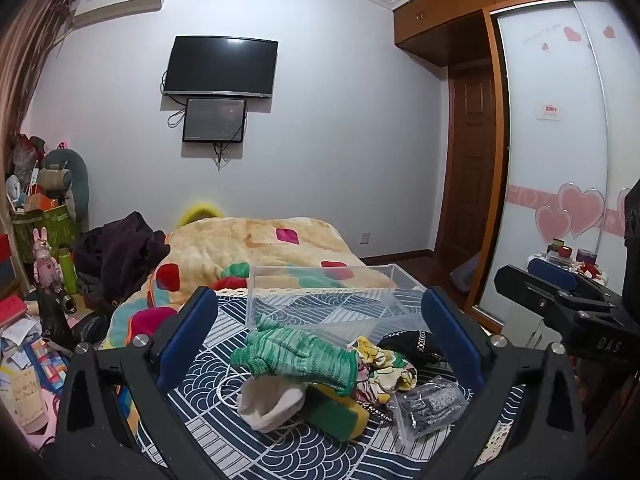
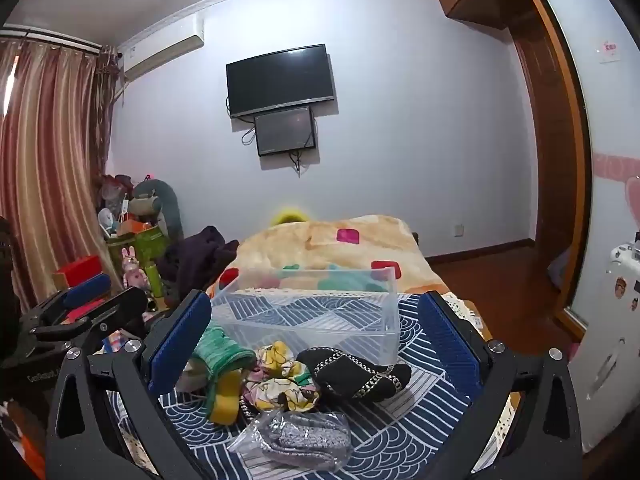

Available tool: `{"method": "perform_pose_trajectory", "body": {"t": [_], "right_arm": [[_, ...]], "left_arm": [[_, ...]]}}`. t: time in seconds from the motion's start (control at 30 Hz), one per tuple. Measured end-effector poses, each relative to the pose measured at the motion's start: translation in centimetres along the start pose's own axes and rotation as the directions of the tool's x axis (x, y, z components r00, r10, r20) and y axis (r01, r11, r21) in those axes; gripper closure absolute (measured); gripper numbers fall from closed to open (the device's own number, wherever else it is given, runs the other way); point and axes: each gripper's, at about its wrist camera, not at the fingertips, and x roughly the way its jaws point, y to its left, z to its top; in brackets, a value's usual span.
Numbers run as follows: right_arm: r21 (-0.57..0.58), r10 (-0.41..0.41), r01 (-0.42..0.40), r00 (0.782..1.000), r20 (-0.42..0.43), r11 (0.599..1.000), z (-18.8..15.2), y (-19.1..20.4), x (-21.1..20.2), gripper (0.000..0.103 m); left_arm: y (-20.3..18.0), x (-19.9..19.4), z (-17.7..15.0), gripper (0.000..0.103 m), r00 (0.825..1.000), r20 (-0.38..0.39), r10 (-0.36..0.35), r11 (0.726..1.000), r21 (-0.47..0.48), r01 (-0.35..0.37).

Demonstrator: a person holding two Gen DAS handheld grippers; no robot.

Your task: Organize soft objects

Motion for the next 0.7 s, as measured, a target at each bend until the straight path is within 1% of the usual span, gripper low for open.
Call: {"method": "perform_pose_trajectory", "body": {"t": [0.7], "right_arm": [[-0.007, 0.007, -0.007, 1.0, 0.005, 1.0, -0.19, 0.12, -0.02, 0.0]], "left_arm": [[-0.1, -0.37, 0.48, 0.0, 1.0, 0.006, 0.002, 1.0, -0.005, -0.002]]}}
